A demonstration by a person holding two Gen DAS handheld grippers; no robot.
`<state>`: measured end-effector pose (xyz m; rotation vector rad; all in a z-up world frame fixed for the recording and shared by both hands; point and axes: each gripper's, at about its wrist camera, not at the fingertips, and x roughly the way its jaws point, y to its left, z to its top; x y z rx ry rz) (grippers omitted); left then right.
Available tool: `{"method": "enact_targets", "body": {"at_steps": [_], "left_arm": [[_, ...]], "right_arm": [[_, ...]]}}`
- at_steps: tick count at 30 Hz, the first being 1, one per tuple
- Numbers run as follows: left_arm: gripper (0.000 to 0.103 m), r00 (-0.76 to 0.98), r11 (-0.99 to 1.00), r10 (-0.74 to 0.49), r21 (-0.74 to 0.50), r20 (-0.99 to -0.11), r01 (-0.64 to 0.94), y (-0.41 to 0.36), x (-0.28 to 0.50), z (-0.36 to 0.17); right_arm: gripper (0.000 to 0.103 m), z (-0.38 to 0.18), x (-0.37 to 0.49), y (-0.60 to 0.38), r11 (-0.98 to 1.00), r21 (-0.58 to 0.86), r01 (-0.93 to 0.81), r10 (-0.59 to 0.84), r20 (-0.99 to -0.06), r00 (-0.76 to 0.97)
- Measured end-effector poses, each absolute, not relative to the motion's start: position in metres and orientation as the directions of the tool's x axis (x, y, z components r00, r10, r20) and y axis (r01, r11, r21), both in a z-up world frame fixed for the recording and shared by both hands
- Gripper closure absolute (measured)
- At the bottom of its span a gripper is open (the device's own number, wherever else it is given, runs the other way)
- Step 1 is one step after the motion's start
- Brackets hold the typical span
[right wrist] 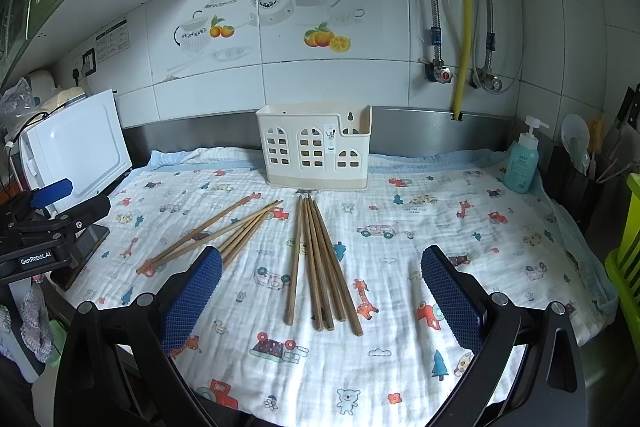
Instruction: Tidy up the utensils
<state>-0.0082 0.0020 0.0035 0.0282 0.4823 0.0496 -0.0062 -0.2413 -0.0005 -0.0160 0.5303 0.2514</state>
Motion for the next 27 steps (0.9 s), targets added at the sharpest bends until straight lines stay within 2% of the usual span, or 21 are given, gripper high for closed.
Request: {"method": "enact_targets", "body": {"at_steps": [27], "left_arm": [[0.005, 0.892, 0.998, 0.06, 0.051, -0.447, -0.042, 0.0028, -0.0112, 0.0086]], "right_arm": [[0.006, 0.003, -0.0097, -0.2393, 0.968, 0.049, -0.246, 0.239, -0.485, 0.841]]}}
